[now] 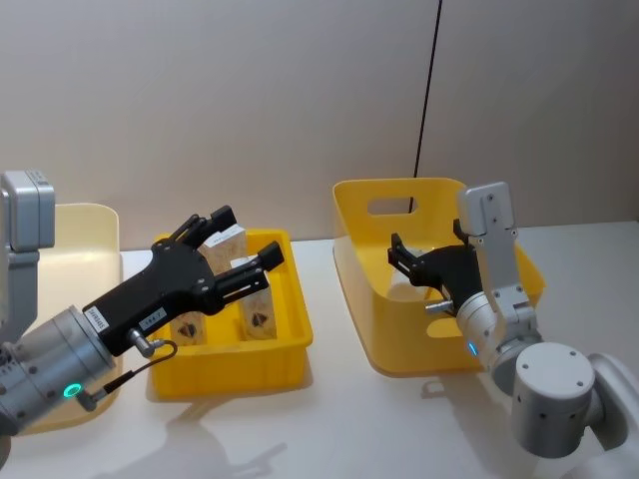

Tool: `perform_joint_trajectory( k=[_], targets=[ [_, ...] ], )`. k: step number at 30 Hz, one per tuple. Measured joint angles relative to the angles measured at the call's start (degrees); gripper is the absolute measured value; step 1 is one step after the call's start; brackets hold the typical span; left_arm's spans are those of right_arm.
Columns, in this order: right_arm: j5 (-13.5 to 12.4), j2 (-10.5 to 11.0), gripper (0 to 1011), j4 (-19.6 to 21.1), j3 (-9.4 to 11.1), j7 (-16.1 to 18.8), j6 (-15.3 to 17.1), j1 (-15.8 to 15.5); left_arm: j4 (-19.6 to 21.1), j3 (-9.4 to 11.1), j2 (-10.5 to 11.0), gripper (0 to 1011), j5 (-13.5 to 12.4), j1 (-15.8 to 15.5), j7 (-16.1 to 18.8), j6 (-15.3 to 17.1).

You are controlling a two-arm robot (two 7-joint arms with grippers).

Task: Bimanual collaborative sorting of washing and personal care products

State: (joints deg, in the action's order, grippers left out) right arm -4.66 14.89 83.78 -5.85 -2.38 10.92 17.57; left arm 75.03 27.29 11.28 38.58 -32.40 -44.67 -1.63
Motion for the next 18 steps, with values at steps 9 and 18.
perform_joint_trajectory(
  k=[9,18],
  targets=[
    [0.0,0.0,1001,0.0,0.2,0.5,-1.5,-0.1,0.0,0.0,0.0,1003,0.0,0.0,0.0,0.0],
    [-1.0,-0.1,1001,0.5,0.6,2.8,-6.3,-0.5,0.0,0.0,0.0,1003,0.0,0.0,0.0,0.0]
  ],
)
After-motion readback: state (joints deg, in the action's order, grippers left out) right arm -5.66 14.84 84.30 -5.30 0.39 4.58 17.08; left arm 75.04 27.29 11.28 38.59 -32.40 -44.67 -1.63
